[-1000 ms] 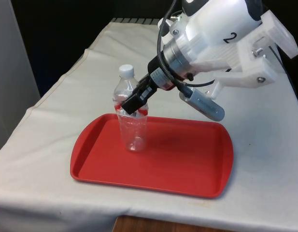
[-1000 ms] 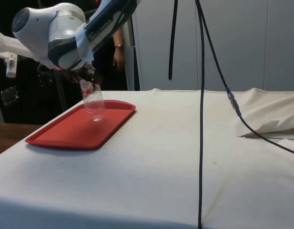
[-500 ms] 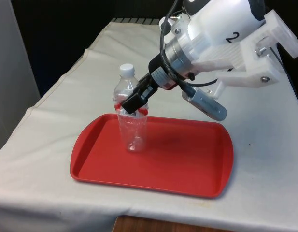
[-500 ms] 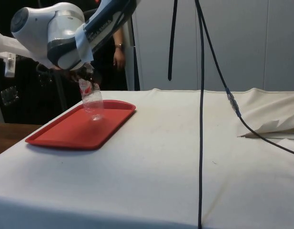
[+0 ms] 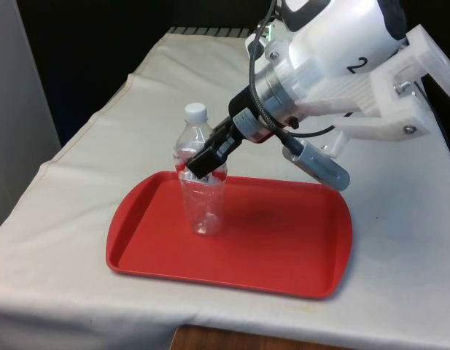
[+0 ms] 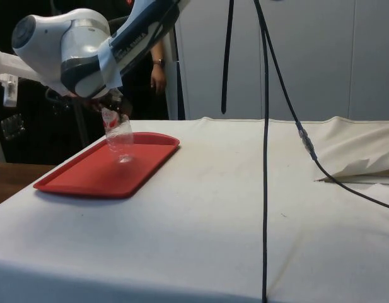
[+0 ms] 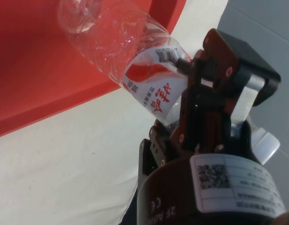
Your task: Place the bottle upright on the tray.
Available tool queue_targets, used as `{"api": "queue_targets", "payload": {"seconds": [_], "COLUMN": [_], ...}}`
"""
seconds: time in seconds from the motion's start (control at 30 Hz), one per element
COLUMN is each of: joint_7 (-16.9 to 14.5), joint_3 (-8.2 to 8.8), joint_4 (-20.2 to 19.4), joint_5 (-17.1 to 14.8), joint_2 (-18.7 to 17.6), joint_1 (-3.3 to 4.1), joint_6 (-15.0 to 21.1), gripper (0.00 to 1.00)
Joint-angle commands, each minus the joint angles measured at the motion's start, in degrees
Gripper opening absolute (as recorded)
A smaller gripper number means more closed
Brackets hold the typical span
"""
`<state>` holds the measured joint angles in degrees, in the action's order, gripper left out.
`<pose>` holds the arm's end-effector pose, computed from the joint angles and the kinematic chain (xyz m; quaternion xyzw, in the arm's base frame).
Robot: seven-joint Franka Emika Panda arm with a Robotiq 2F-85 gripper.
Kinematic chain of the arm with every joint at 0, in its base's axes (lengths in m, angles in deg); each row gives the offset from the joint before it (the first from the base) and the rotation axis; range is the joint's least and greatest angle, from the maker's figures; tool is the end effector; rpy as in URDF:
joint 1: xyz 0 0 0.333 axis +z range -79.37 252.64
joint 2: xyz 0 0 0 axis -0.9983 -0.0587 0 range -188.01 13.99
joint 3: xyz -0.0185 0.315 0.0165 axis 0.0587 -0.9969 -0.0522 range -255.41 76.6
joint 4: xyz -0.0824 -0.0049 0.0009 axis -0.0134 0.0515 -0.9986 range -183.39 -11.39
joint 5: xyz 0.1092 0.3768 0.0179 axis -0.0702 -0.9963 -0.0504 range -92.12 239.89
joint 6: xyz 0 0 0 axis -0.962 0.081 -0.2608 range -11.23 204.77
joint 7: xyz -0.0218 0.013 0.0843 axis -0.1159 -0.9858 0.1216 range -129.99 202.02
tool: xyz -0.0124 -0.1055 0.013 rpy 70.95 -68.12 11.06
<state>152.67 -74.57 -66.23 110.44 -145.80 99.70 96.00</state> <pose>0.7686 0.0010 0.2369 0.5979 -0.6909 0.2963 0.2782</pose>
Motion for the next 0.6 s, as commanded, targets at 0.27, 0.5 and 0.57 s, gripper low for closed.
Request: {"api": "queue_targets", "payload": {"seconds": [0.27,0.5,0.57], "joint_7": [1.0,1.0,1.0], "joint_3": [0.06,0.00,0.00], "joint_4": [0.1,0.1,0.2], "joint_5": [0.2,0.2,0.2], "joint_2": [-0.1,-0.1,-0.1], "joint_1": [0.23,0.40,0.40], "joint_6": [0.3,0.1,0.0], "gripper": [0.14,0.17,0.29]}}
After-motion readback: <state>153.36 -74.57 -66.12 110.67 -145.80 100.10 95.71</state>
